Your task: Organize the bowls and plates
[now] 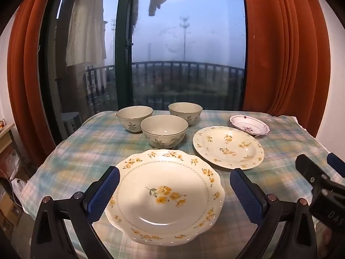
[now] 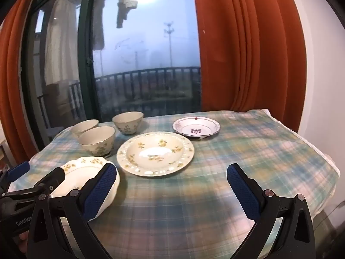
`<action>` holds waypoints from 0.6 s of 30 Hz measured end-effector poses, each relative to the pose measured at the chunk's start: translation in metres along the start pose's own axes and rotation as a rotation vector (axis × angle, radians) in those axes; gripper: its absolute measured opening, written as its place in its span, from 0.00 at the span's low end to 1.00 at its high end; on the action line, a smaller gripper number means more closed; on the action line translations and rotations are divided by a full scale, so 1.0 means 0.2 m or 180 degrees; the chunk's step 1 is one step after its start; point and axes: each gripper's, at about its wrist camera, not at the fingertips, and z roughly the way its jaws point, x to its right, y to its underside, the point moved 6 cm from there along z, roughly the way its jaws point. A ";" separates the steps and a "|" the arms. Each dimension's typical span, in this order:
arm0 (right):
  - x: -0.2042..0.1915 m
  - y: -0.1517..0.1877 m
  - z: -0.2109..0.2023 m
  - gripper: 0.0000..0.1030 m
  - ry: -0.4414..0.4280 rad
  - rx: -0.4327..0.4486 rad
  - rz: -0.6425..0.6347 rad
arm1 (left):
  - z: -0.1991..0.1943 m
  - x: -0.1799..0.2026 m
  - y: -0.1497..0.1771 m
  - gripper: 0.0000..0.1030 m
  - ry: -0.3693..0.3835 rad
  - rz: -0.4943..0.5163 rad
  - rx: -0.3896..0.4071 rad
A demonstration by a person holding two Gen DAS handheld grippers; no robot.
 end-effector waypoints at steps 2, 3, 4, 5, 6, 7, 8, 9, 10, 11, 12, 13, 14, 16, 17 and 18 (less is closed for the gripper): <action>0.02 0.00 0.01 1.00 0.0033 -0.0024 0.0004 | -0.01 0.02 0.00 1.00 -0.0040 0.0027 0.0025; 0.03 0.00 0.01 1.00 0.0051 -0.0031 0.0015 | -0.02 0.05 -0.01 1.00 -0.0068 0.0084 0.0057; 0.00 0.00 0.03 1.00 0.0045 -0.0062 -0.0039 | -0.05 0.07 -0.01 1.00 -0.0047 0.0084 0.0149; -0.04 0.00 0.01 1.00 0.0060 0.0011 -0.0088 | -0.05 0.07 -0.02 1.00 -0.0031 0.0060 0.0139; -0.03 0.01 0.01 1.00 0.0025 0.0021 -0.0063 | -0.05 0.08 -0.02 1.00 -0.0023 0.0042 0.0121; -0.03 0.00 -0.02 1.00 -0.0027 0.0047 -0.0114 | -0.05 0.07 -0.02 1.00 0.0010 -0.0011 0.0114; -0.02 0.00 -0.02 1.00 -0.0053 0.0023 -0.0086 | -0.04 0.06 -0.02 1.00 0.0026 -0.0026 0.0093; -0.02 0.00 -0.02 1.00 -0.0060 0.0001 -0.0067 | -0.04 0.06 -0.02 1.00 0.0027 -0.0015 0.0092; 0.01 0.00 -0.02 1.00 -0.0088 -0.0023 -0.0029 | -0.04 0.06 -0.03 1.00 0.0030 -0.0002 0.0094; 0.00 0.00 -0.02 1.00 -0.0100 -0.0026 -0.0028 | -0.06 0.05 -0.03 1.00 0.0047 -0.0004 0.0114; 0.00 0.00 -0.02 1.00 -0.0104 -0.0031 -0.0023 | -0.06 0.05 -0.04 1.00 0.0045 0.0002 0.0123; 0.00 0.00 -0.03 1.00 -0.0097 -0.0024 -0.0025 | -0.06 0.05 -0.04 1.00 0.0046 0.0003 0.0122; 0.00 0.00 -0.02 1.00 -0.0093 -0.0023 -0.0018 | -0.06 0.05 -0.04 1.00 0.0047 0.0005 0.0122; 0.00 0.00 -0.03 1.00 -0.0096 -0.0018 -0.0012 | -0.06 0.06 -0.04 1.00 0.0040 0.0006 0.0121; 0.00 0.00 -0.03 1.00 -0.0098 -0.0025 -0.0010 | -0.06 0.06 -0.04 1.00 0.0034 0.0010 0.0123; 0.00 0.00 -0.03 1.00 -0.0093 -0.0022 -0.0014 | -0.07 0.05 -0.04 1.00 0.0030 0.0015 0.0135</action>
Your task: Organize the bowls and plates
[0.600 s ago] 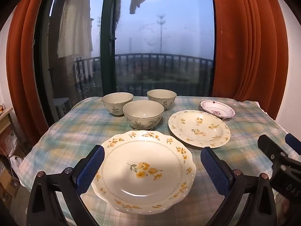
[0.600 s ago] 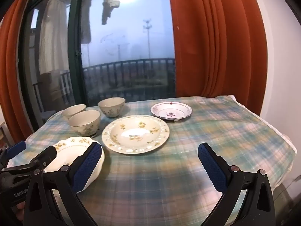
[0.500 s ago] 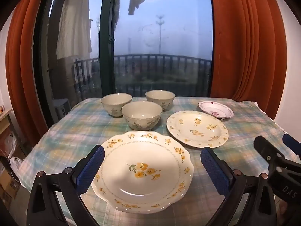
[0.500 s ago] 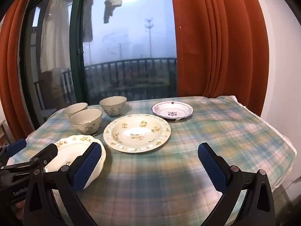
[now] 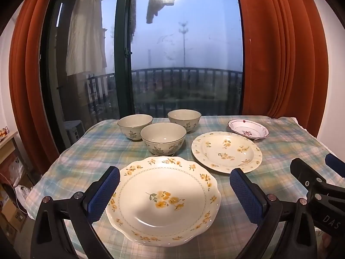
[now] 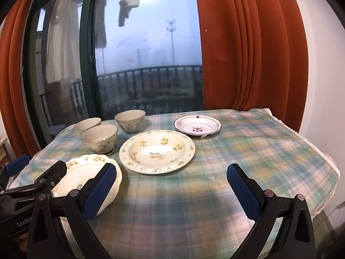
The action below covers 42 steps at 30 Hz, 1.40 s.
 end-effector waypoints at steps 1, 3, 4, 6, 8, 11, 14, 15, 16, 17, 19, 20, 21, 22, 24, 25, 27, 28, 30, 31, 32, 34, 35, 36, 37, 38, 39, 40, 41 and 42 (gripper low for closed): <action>0.00 0.00 0.00 1.00 0.0001 0.0007 -0.0004 | -0.01 0.00 0.00 1.00 -0.0009 0.0003 0.0008; 0.00 0.00 0.00 1.00 0.0009 0.0017 -0.0006 | -0.01 0.00 0.00 1.00 -0.0032 0.0011 0.0018; 0.00 0.00 0.00 1.00 0.0010 0.0021 -0.0002 | 0.00 0.00 0.01 1.00 -0.0035 0.0002 0.0011; 0.00 0.00 0.00 1.00 0.0014 0.0016 0.0000 | 0.00 -0.01 0.01 1.00 -0.0028 -0.0018 -0.0001; 0.00 0.01 0.00 1.00 0.0021 0.0004 0.0004 | 0.00 -0.01 0.03 1.00 -0.0037 -0.0020 -0.0007; 0.00 0.01 -0.01 1.00 0.0038 0.0024 0.0000 | 0.00 -0.01 0.04 0.99 -0.0057 0.0000 -0.0005; -0.01 0.02 -0.01 1.00 0.0043 0.0007 -0.0010 | 0.00 -0.01 0.04 0.99 -0.0062 -0.0001 0.0001; -0.01 0.02 -0.01 1.00 0.0038 0.0009 -0.0016 | -0.01 -0.01 0.04 0.99 -0.0064 -0.0002 0.0008; -0.01 0.02 -0.02 1.00 0.0031 0.0008 -0.0024 | -0.01 -0.02 0.04 0.99 -0.0063 -0.0006 0.0011; -0.01 0.02 -0.02 1.00 0.0032 0.0009 -0.0028 | -0.01 -0.02 0.04 0.99 -0.0061 -0.0012 0.0013; -0.01 0.02 -0.02 1.00 0.0039 0.0018 -0.0027 | -0.01 -0.01 0.04 0.99 -0.0067 -0.0004 0.0011; -0.01 0.02 -0.02 1.00 0.0044 0.0022 -0.0028 | -0.01 -0.01 0.04 0.99 -0.0070 0.0000 0.0016; -0.01 0.02 -0.02 1.00 0.0047 0.0026 -0.0028 | -0.01 -0.01 0.04 0.99 -0.0071 0.0003 0.0018; -0.01 0.02 -0.02 1.00 0.0047 0.0023 -0.0024 | -0.01 -0.02 0.04 0.99 -0.0073 0.0003 0.0021; -0.01 0.02 -0.02 1.00 0.0041 0.0020 -0.0015 | -0.01 -0.02 0.05 0.99 -0.0077 0.0006 0.0017; -0.01 0.02 -0.02 1.00 0.0040 0.0015 -0.0009 | -0.01 -0.02 0.04 0.99 -0.0082 0.0007 0.0018; -0.01 0.02 -0.02 1.00 0.0042 0.0004 -0.0004 | -0.01 -0.02 0.05 0.99 -0.0085 0.0005 0.0022; -0.01 0.02 -0.02 1.00 0.0042 -0.0001 -0.0003 | -0.01 -0.02 0.04 0.99 -0.0090 0.0001 0.0026; -0.01 0.02 -0.01 1.00 0.0047 0.0007 -0.0012 | -0.01 -0.02 0.05 0.99 -0.0102 0.0001 0.0031; -0.01 0.02 -0.01 1.00 0.0044 0.0001 -0.0003 | -0.01 -0.02 0.05 0.99 -0.0107 0.0005 0.0028; -0.01 0.02 -0.01 1.00 0.0042 0.0001 -0.0004 | -0.01 -0.02 0.05 0.99 -0.0109 0.0005 0.0028; -0.01 0.03 -0.01 1.00 0.0040 -0.0008 0.0007 | -0.01 -0.02 0.05 0.99 -0.0106 -0.0001 0.0027; -0.01 0.03 -0.01 1.00 0.0039 -0.0012 0.0009 | -0.01 -0.02 0.05 0.99 -0.0108 -0.0007 0.0026; -0.01 0.03 -0.01 1.00 0.0039 -0.0016 0.0013 | 0.00 -0.02 0.05 0.99 -0.0111 -0.0014 0.0023; 0.00 0.03 -0.01 1.00 0.0043 -0.0017 0.0016 | 0.00 -0.02 0.05 0.99 -0.0117 -0.0011 0.0026; 0.00 0.03 -0.01 1.00 0.0048 -0.0021 0.0016 | 0.00 -0.02 0.05 0.99 -0.0113 -0.0011 0.0024; 0.00 0.03 0.00 1.00 0.0052 -0.0029 0.0015 | 0.00 -0.02 0.05 0.99 -0.0110 -0.0012 0.0022; 0.00 0.03 0.00 1.00 0.0057 -0.0033 0.0017 | 0.00 -0.02 0.05 0.99 -0.0104 -0.0013 0.0017; 0.00 0.03 0.00 1.00 0.0059 -0.0038 0.0019 | 0.00 -0.02 0.05 0.99 -0.0102 -0.0017 0.0016; 0.00 0.03 0.01 1.00 0.0062 -0.0042 0.0018 | 0.01 -0.02 0.06 0.99 -0.0102 -0.0018 0.0014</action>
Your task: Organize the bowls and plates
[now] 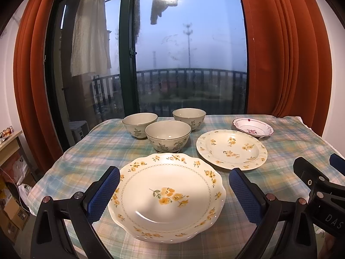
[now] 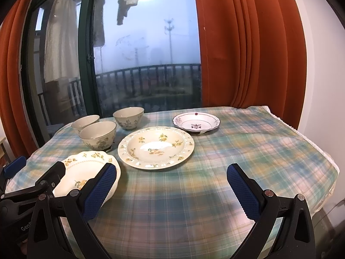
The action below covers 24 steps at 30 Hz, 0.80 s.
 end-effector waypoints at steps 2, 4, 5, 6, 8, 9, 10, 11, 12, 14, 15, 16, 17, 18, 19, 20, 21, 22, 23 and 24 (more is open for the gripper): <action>0.00 0.00 0.01 1.00 0.0003 -0.0007 0.0000 | 0.00 0.00 0.00 0.99 -0.0004 0.0002 0.0001; 0.00 0.00 0.01 1.00 -0.0001 -0.0006 -0.0001 | 0.00 0.00 0.00 0.99 -0.0006 0.0002 0.0002; 0.00 0.00 0.00 1.00 0.0000 -0.0004 -0.0003 | 0.00 0.00 0.00 0.99 -0.0005 -0.0002 0.0001; 0.00 0.00 0.01 1.00 0.0000 -0.0004 -0.0002 | 0.00 0.00 0.00 0.99 -0.0003 -0.0002 -0.0001; 0.00 0.00 0.01 1.00 0.0003 -0.0004 -0.0003 | 0.01 0.00 0.00 0.99 -0.0003 -0.0001 -0.0003; 0.00 0.00 0.01 1.00 0.0002 -0.0005 -0.0004 | 0.01 0.00 0.00 0.99 -0.0004 0.0000 -0.0004; 0.00 0.00 0.01 1.00 0.0001 -0.0006 -0.0002 | 0.01 0.00 0.00 0.99 -0.0006 0.0001 -0.0004; 0.00 0.00 0.01 1.00 0.0002 -0.0006 0.0001 | 0.01 0.00 0.00 0.99 -0.0006 0.0001 -0.0002; 0.00 0.00 0.01 1.00 0.0000 -0.0009 0.0004 | 0.01 0.00 0.00 0.99 -0.0007 0.0001 -0.0003; 0.00 0.01 0.01 1.00 -0.0003 -0.0009 0.0004 | 0.01 0.00 0.01 0.99 -0.0011 0.0001 -0.0008; 0.00 0.01 0.02 1.00 -0.0003 -0.0010 0.0004 | 0.01 -0.01 0.01 0.99 -0.0014 0.0002 -0.0006; 0.00 0.01 0.01 1.00 -0.0003 -0.0007 0.0005 | 0.02 -0.01 0.01 0.99 -0.0021 0.0005 -0.0009; -0.01 0.01 0.02 1.00 -0.0008 -0.0010 0.0006 | 0.02 -0.01 0.01 0.99 -0.0028 0.0006 -0.0011; -0.01 0.01 0.02 1.00 -0.0014 -0.0014 0.0007 | 0.02 -0.02 0.01 0.98 -0.0036 0.0005 -0.0007; -0.01 0.02 0.03 1.00 -0.0020 -0.0018 0.0007 | 0.03 -0.02 0.00 0.98 -0.0040 0.0003 -0.0007; -0.02 0.02 0.03 1.00 -0.0024 -0.0020 0.0006 | 0.03 -0.02 0.00 0.98 -0.0043 0.0001 -0.0010; -0.02 0.02 0.03 1.00 -0.0027 -0.0018 0.0003 | 0.03 -0.03 0.01 0.98 -0.0044 0.0001 -0.0011; -0.03 0.02 0.04 1.00 -0.0028 -0.0022 -0.0002 | 0.04 -0.03 0.01 0.98 -0.0047 0.0002 -0.0015; -0.04 0.02 0.05 1.00 -0.0029 -0.0027 -0.0006 | 0.04 -0.04 0.01 0.98 -0.0052 0.0005 -0.0018; -0.04 0.02 0.05 1.00 -0.0030 -0.0033 -0.0009 | 0.04 -0.04 0.01 0.98 -0.0058 0.0007 -0.0021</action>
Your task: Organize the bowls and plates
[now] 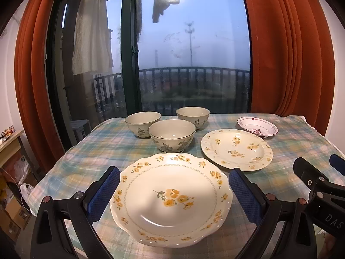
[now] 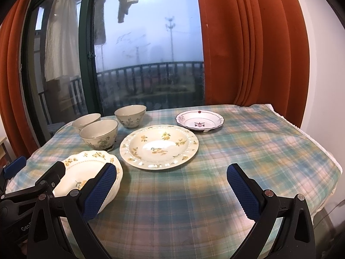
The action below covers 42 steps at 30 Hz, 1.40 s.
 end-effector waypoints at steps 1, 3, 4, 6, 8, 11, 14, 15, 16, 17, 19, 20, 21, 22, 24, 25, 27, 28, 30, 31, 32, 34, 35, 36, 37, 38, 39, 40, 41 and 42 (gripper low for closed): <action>-0.01 0.00 0.01 1.00 -0.0003 -0.0011 -0.0001 | 0.01 0.00 0.00 0.98 -0.0007 0.0001 -0.0005; -0.02 0.00 0.02 1.00 -0.0005 -0.0031 -0.0003 | 0.02 -0.01 0.00 0.98 -0.0012 0.0004 -0.0016; -0.02 -0.01 0.03 1.00 -0.0008 -0.0042 -0.0006 | 0.02 -0.02 0.00 0.98 -0.0015 0.0007 -0.0021; -0.03 -0.01 0.04 1.00 -0.0016 -0.0065 -0.0012 | 0.04 -0.03 0.00 0.98 -0.0033 0.0006 -0.0032; -0.05 -0.01 0.07 1.00 -0.0027 -0.0096 -0.0019 | 0.06 -0.04 0.00 0.98 -0.0050 0.0002 -0.0052; -0.08 -0.02 0.10 1.00 -0.0034 -0.0147 -0.0044 | 0.10 -0.07 0.00 0.98 -0.0071 -0.0022 -0.0093; -0.13 -0.03 0.15 1.00 -0.0044 -0.0208 -0.0080 | 0.15 -0.11 0.00 0.98 -0.0118 -0.0054 -0.0168; -0.14 -0.03 0.17 1.00 -0.0048 -0.0233 -0.0094 | 0.17 -0.13 0.00 0.98 -0.0145 -0.0062 -0.0206; -0.16 -0.03 0.19 1.00 -0.0060 -0.0267 -0.0107 | 0.19 -0.15 0.01 0.98 -0.0169 -0.0067 -0.0237; -0.18 -0.03 0.21 1.00 -0.0065 -0.0303 -0.0117 | 0.22 -0.17 0.01 0.98 -0.0187 -0.0072 -0.0266; -0.22 -0.02 0.26 1.00 -0.0066 -0.0372 -0.0133 | 0.27 -0.20 0.02 0.98 -0.0204 -0.0083 -0.0338; -0.24 -0.02 0.29 1.00 -0.0070 -0.0412 -0.0139 | 0.30 -0.22 0.03 0.97 -0.0186 -0.0100 -0.0398; -0.26 -0.01 0.32 1.00 -0.0074 -0.0449 -0.0143 | 0.33 -0.23 0.04 0.96 -0.0174 -0.0108 -0.0450; -0.29 0.00 0.35 1.00 -0.0072 -0.0492 -0.0151 | 0.36 -0.25 0.05 0.96 -0.0173 -0.0114 -0.0523; -0.33 0.01 0.41 1.00 -0.0056 -0.0585 -0.0197 | 0.42 -0.28 0.07 0.94 -0.0172 -0.0108 -0.0634; -0.35 0.02 0.44 1.00 -0.0059 -0.0640 -0.0219 | 0.45 -0.30 0.08 0.93 -0.0177 -0.0105 -0.0684; -0.40 0.04 0.50 0.99 -0.0077 -0.0745 -0.0241 | 0.51 -0.33 0.10 0.92 -0.0191 -0.0097 -0.0806; -0.42 0.05 0.53 0.99 -0.0085 -0.0811 -0.0247 | 0.52 -0.33 0.11 0.91 -0.0189 -0.0093 -0.0849; -0.45 0.07 0.58 0.98 -0.0097 -0.0924 -0.0247 | 0.57 -0.34 0.14 0.89 -0.0185 -0.0090 -0.0982; -0.47 0.09 0.60 0.97 -0.0100 -0.0989 -0.0250 | 0.59 -0.35 0.16 0.88 -0.0185 -0.0086 -0.1048; -0.49 0.10 0.62 0.96 -0.0100 -0.1041 -0.0252 | 0.61 -0.35 0.17 0.87 -0.0180 -0.0085 -0.1126; -0.51 0.13 0.66 0.95 -0.0092 -0.1145 -0.0256 | 0.64 -0.35 0.21 0.82 -0.0091 -0.0085 -0.1287; -0.51 0.15 0.68 0.95 -0.0078 -0.1190 -0.0253 | 0.65 -0.35 0.23 0.80 -0.0051 -0.0074 -0.1349; -0.52 0.17 0.69 0.93 -0.0061 -0.1237 -0.0243 | 0.66 -0.34 0.24 0.79 -0.0018 -0.0058 -0.1403; -0.52 0.19 0.70 0.92 -0.0051 -0.1280 -0.0234 | 0.66 -0.34 0.24 0.79 -0.0004 -0.0043 -0.1421; -0.52 0.20 0.71 0.89 -0.0051 -0.1329 -0.0225 | 0.66 -0.34 0.25 0.78 0.0007 -0.0038 -0.1424; -0.53 0.22 0.72 0.87 -0.0051 -0.1382 -0.0215 | 0.66 -0.34 0.25 0.78 0.0028 -0.0023 -0.1438; -0.53 0.22 0.73 0.86 -0.0041 -0.1414 -0.0207 | 0.66 -0.34 0.25 0.78 0.0048 -0.0010 -0.1448; -0.54 0.23 0.74 0.84 -0.0022 -0.1442 -0.0201 | 0.66 -0.33 0.25 0.78 0.0067 0.0005 -0.1461; -0.54 0.24 0.75 0.81 -0.0011 -0.1470 -0.0198 | 0.66 -0.33 0.25 0.78 0.0085 0.0031 -0.1477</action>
